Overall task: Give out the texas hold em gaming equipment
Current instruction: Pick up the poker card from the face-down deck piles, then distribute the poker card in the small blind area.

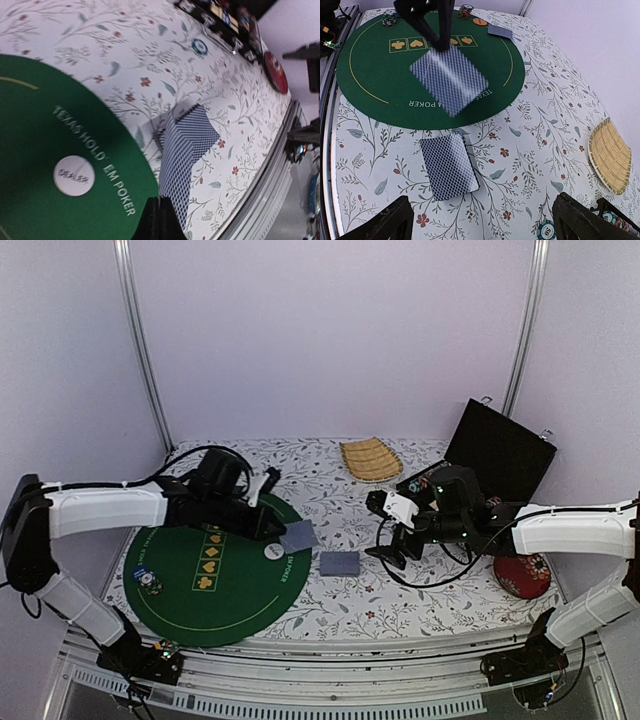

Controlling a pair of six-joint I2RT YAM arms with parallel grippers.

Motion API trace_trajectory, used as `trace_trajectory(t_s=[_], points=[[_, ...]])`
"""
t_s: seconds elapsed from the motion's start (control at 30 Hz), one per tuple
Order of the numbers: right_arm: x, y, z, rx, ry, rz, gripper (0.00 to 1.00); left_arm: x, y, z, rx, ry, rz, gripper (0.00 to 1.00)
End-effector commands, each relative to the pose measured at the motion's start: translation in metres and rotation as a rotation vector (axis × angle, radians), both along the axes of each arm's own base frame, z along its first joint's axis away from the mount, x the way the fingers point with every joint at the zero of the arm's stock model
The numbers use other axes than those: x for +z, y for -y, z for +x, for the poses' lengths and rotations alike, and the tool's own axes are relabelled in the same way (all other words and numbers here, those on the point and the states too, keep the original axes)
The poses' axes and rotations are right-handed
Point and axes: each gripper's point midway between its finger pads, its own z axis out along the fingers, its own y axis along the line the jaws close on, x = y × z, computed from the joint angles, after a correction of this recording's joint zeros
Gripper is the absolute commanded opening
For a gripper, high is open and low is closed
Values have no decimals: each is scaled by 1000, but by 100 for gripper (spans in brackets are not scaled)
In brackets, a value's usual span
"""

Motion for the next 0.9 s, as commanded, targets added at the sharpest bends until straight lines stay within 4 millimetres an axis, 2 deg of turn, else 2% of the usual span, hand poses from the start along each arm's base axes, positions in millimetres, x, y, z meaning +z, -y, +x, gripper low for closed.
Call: trace_trajectory(t_s=[0.0, 0.13, 0.3, 0.43, 0.57, 0.6, 0.67, 0.77, 0.87], points=[[22, -2, 2, 7, 41, 33, 99, 17, -69, 16, 222, -31, -27, 0], [22, -2, 2, 13, 46, 30, 99, 24, -148, 19, 372, -73, 103, 0], [24, -3, 1, 27, 60, 35, 99, 52, -230, 15, 572, -101, 165, 0], [26, -4, -3, 44, 55, 44, 99, 42, -282, -3, 735, -149, 200, 0], [32, -4, -6, 54, 64, 66, 99, 42, -349, -9, 883, -163, 301, 0], [34, -4, -7, 58, 64, 73, 99, 43, -359, -4, 901, -149, 296, 0], [36, -4, -9, 66, 70, 78, 99, 49, -350, 12, 826, -132, 196, 0], [39, -3, -8, 65, 87, 82, 99, 48, -348, 30, 770, -143, 162, 0], [41, -3, -11, 75, 88, 89, 99, 46, -367, 39, 791, -157, 254, 0]])
